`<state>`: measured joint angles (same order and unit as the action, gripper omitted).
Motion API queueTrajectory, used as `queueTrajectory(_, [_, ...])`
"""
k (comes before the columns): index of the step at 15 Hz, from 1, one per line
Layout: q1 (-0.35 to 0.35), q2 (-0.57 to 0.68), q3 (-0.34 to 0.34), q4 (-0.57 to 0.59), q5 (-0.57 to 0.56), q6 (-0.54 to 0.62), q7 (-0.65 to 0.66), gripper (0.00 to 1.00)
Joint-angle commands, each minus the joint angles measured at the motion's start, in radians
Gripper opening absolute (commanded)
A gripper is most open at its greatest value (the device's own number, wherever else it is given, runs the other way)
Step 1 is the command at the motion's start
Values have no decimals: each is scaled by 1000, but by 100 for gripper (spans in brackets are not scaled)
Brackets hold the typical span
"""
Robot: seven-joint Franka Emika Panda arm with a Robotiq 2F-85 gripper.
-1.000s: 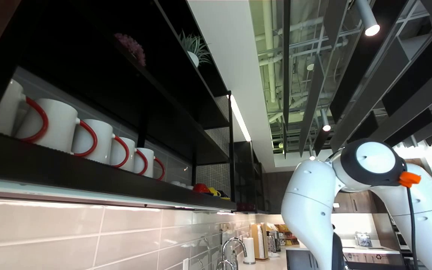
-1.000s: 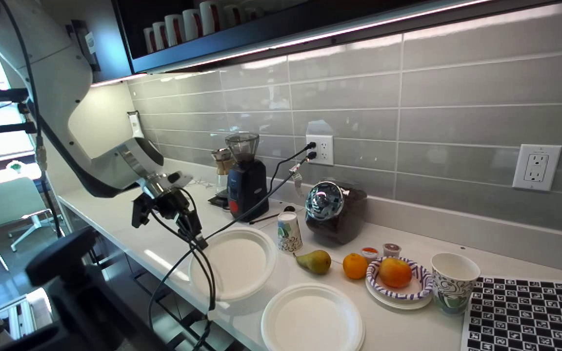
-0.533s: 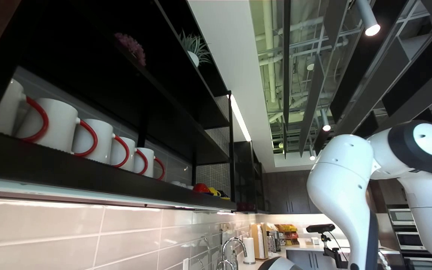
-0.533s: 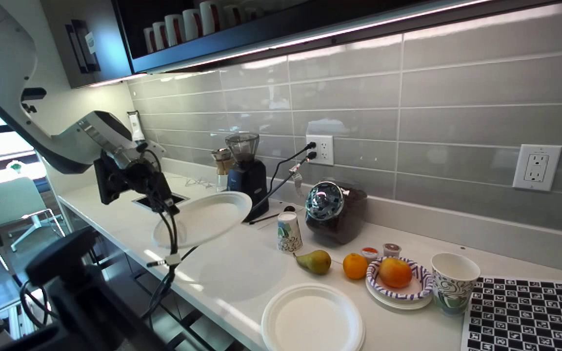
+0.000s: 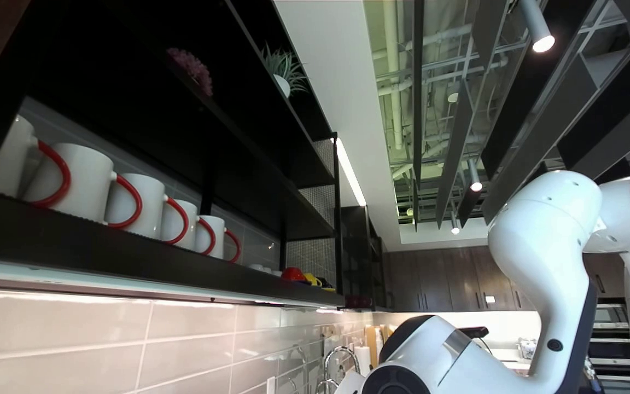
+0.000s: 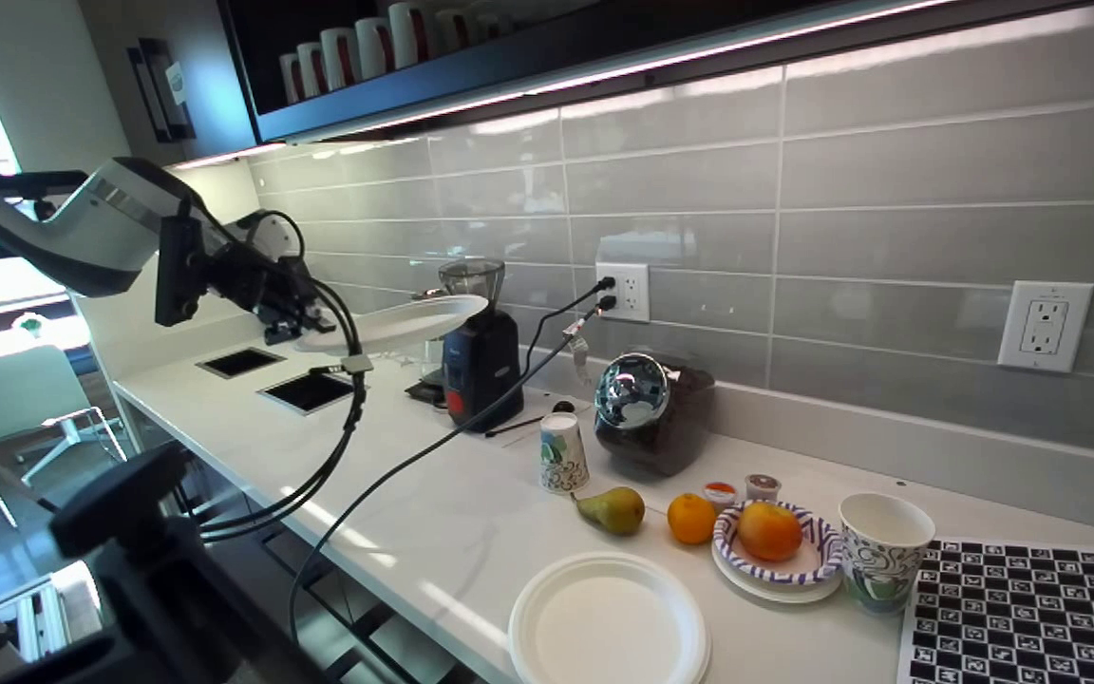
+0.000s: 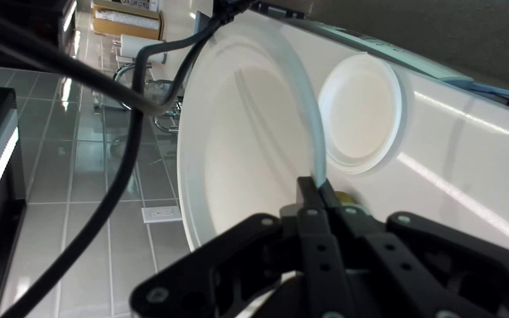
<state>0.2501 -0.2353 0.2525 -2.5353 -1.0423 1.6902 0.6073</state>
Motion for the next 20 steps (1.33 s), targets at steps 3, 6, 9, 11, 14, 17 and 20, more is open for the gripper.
queueTrajectory(3, [11, 10, 11, 1, -8, 13, -13, 1])
queueTrajectory(6, [21, -29, 45, -9, -112, -27, -1, 1])
queueTrajectory(9, [45, -99, 51, -28, -202, 18, -21, 1])
queueTrajectory(11, [60, -147, 47, -31, -234, 30, -44, 1])
queueTrajectory(14, [83, -233, 46, -36, -272, 19, -73, 1])
queueTrajectory(17, [98, -320, 29, -37, -333, 48, -106, 1])
queueTrajectory(20, [111, -392, 3, -20, -370, 84, -134, 1])
